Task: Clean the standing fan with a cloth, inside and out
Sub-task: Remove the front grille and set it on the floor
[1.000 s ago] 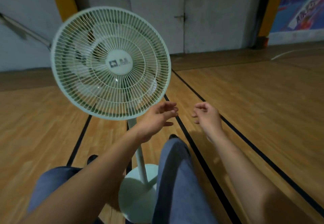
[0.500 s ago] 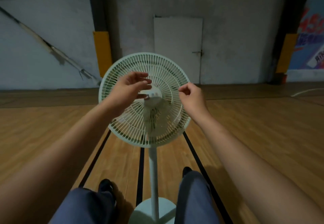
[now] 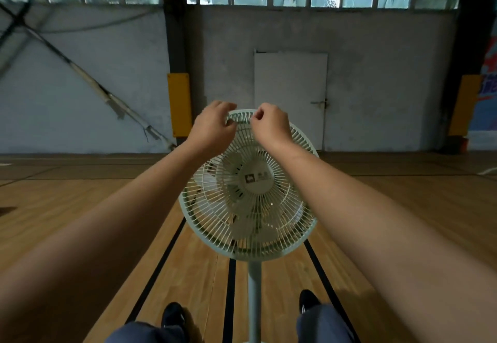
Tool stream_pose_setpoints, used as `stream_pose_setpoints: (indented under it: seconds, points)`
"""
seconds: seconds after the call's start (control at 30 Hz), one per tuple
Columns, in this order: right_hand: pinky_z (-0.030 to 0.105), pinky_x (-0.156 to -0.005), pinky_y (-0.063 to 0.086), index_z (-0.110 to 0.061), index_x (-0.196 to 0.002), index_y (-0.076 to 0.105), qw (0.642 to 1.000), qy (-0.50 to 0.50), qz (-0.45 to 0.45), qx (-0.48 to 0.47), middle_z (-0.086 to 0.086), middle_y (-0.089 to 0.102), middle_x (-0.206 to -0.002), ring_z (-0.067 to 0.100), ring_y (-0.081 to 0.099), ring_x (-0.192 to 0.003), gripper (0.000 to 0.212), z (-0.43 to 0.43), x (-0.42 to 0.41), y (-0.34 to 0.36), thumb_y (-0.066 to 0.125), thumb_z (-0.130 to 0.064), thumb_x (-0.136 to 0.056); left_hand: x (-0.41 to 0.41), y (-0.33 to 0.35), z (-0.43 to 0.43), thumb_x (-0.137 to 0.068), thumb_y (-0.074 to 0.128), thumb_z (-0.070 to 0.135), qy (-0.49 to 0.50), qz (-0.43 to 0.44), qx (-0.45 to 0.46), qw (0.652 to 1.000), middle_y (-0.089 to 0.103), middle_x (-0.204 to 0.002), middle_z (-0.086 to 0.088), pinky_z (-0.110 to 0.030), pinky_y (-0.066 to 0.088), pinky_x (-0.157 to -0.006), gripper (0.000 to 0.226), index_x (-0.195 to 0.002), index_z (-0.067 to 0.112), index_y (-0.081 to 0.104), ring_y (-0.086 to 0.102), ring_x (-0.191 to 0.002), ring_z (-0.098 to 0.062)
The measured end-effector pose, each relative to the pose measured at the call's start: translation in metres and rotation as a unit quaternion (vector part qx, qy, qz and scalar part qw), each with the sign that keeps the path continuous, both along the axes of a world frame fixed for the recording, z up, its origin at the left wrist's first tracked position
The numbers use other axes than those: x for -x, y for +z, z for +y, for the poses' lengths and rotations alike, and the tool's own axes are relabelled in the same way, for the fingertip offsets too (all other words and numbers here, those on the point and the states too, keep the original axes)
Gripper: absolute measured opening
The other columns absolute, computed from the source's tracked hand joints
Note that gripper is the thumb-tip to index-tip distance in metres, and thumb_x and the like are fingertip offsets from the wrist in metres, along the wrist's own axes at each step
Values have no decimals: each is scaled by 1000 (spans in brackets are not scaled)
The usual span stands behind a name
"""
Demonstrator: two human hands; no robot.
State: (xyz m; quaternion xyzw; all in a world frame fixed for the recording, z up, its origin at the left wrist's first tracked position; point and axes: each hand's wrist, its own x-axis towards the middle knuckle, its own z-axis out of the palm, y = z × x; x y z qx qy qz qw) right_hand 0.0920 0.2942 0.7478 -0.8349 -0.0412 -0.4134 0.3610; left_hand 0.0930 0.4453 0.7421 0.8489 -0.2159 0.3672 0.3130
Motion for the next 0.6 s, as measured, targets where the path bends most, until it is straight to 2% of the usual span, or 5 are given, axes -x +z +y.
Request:
stream_pose_setpoints:
  seconds: [0.13,0.27,0.37,0.47,0.6]
  points:
    - [41,-77,58,-13,-91,67,999,-23,31,37,9,70,-94,31,66,-87,13,4,-10,12,59,-14,-101,-16,16,-6,-106,51,2,16,38,-55,998,58,-157,-10,-31,43,-109,53,-158,12,54,55,-143,-27]
    - [43,-83,61,-8,-96,69,997,-37,65,29,13,71,-99,34,68,-93,13,0,-14,13,57,-8,-98,-24,22,-9,-109,49,5,29,48,-72,996,57,-159,-12,-38,45,-115,50,-159,11,53,54,-144,-30]
    - [38,-73,58,-7,-92,67,997,-37,69,15,14,69,-95,34,68,-89,11,1,-15,13,58,-7,-97,-30,22,-9,-106,48,2,31,49,-76,995,57,-157,-10,-41,47,-114,52,-157,13,55,55,-141,-30]
    - [34,-64,45,-9,-89,62,995,-63,73,20,12,68,-94,33,65,-84,8,5,-15,19,62,-6,-97,-35,21,-11,-106,47,4,38,41,-86,995,56,-152,-7,-44,49,-115,52,-155,16,57,55,-137,-28]
    - [31,-55,38,-14,-77,47,993,-87,84,6,4,52,-80,29,57,-80,27,7,-16,32,60,-3,-97,-37,21,-13,-105,49,1,26,38,-79,996,55,-148,-6,-40,52,-111,51,-153,14,59,58,-131,-25]
